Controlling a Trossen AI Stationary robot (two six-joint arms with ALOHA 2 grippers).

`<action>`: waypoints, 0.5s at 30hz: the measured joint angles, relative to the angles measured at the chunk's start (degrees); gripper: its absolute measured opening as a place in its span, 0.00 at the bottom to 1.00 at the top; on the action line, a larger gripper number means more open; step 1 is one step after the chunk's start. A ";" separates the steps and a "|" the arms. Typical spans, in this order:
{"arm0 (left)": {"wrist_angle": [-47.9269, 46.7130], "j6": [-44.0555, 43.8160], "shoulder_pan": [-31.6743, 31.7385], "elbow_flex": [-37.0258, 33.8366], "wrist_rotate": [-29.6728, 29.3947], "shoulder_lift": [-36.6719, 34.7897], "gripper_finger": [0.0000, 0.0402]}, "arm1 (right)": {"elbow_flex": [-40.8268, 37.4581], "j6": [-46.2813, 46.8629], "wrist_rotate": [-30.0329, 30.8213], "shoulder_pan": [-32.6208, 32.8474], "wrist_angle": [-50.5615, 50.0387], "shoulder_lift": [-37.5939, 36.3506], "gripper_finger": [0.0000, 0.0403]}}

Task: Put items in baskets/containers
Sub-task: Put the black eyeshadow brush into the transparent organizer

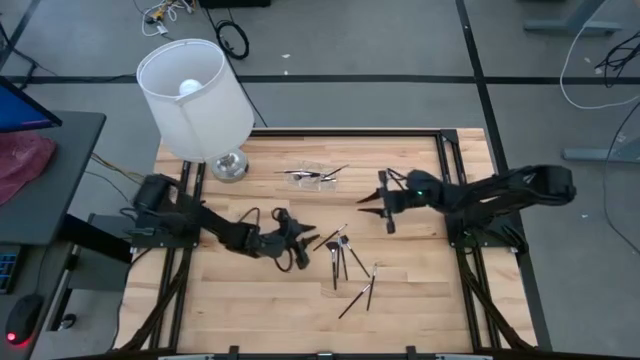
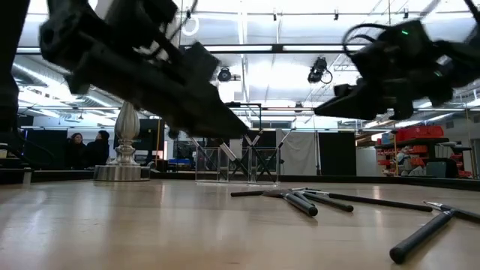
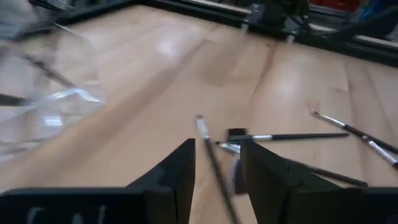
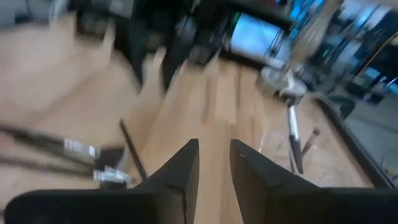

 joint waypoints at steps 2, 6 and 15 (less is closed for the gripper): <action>2.26 -0.03 -0.01 1.87 -0.04 4.36 0.30 | -2.85 5.28 -0.06 0.18 11.19 2.28 0.23; 2.74 0.24 0.01 6.59 0.15 10.38 0.29 | -3.87 13.98 0.36 0.22 23.73 6.60 0.23; 2.13 4.49 -0.14 9.76 -1.25 10.73 0.31 | 5.66 19.01 0.31 1.15 12.58 16.08 0.23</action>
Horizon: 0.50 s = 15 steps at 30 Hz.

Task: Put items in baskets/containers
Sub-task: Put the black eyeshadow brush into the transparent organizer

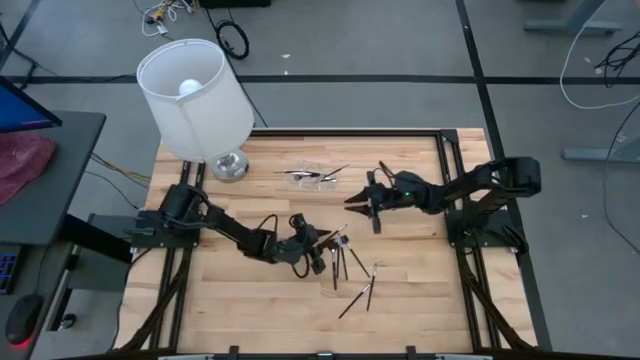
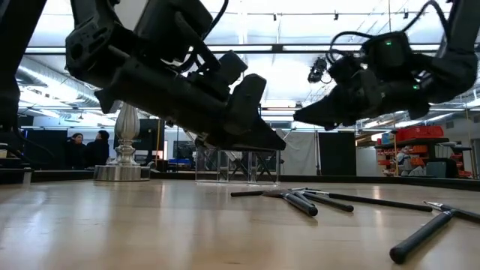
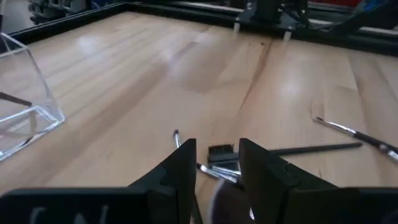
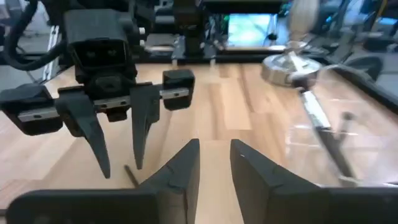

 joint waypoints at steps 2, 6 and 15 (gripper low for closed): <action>-1.26 -0.01 -0.40 -0.08 -0.41 0.00 0.31 | 1.67 0.78 -1.00 0.69 -1.12 0.58 0.23; -3.97 -2.65 -0.44 -0.09 -0.46 -0.04 0.32 | 4.03 0.88 -6.53 1.78 -1.26 0.51 0.23; -4.24 -4.92 -0.70 -0.09 -0.26 -0.04 0.31 | 4.83 -5.79 -8.87 4.33 -6.24 0.51 0.23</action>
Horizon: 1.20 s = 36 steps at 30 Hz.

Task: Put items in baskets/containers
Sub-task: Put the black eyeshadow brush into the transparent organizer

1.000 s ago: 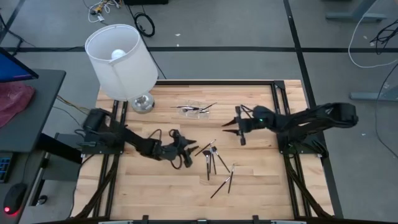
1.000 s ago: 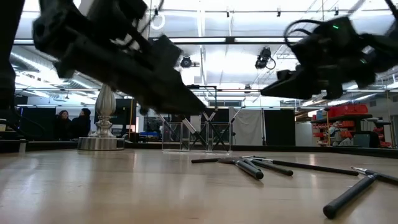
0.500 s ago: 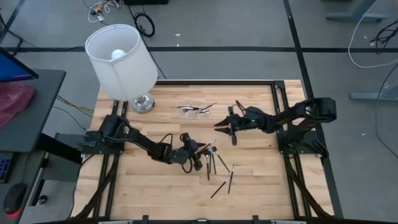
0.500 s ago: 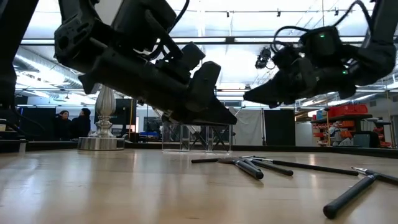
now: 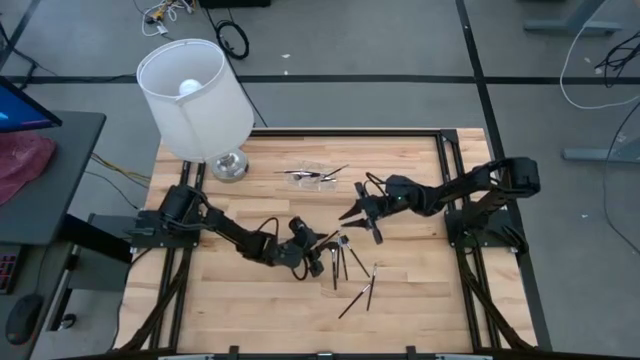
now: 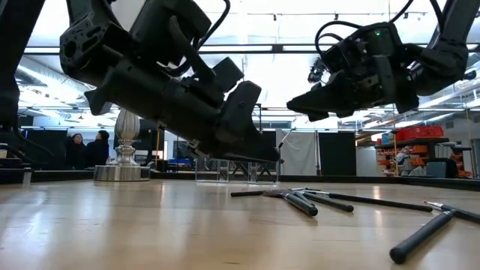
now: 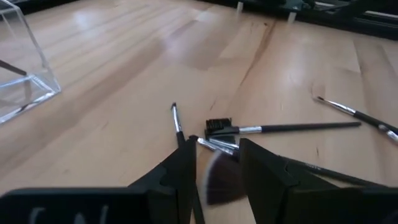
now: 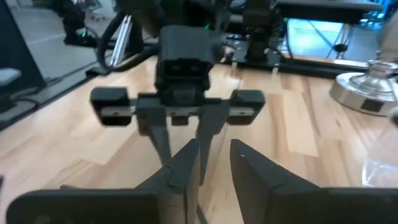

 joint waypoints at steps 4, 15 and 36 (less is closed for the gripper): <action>0.00 -0.07 0.04 0.00 -0.47 0.71 0.31 | -0.02 -2.02 -0.02 0.53 -0.53 0.00 0.23; -1.33 -2.10 0.04 0.02 -2.37 4.92 0.31 | -0.02 -2.87 0.11 0.53 -0.60 0.00 0.23; -6.52 -5.79 -0.21 0.06 -6.45 6.09 0.31 | -0.04 -2.87 0.13 0.53 -0.94 0.00 0.23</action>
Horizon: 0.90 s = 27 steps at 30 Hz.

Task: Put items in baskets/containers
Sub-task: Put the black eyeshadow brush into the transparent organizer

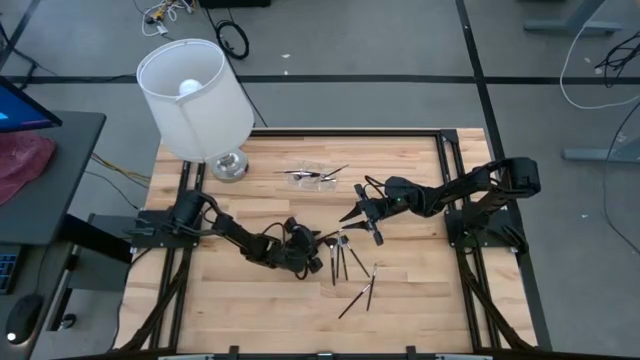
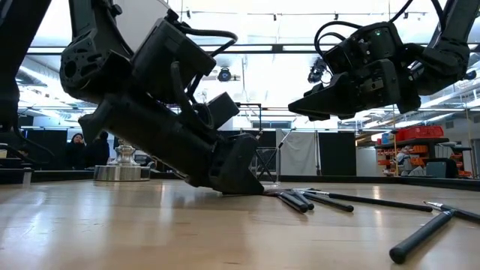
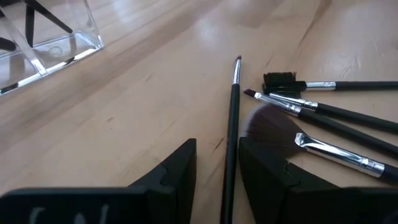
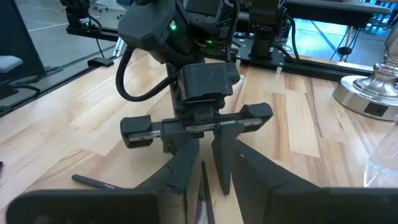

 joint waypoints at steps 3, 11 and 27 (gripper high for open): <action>1.29 0.52 0.04 -0.07 0.31 0.03 0.31 | 0.00 -0.01 0.00 0.00 0.00 0.00 0.23; 0.02 4.13 -0.01 -0.15 0.41 -1.61 0.31 | -0.02 0.00 0.00 0.00 -0.04 0.00 0.23; -4.10 1.24 1.91 0.07 6.48 -2.99 0.25 | -0.02 -2.71 2.63 0.00 -5.38 0.00 0.23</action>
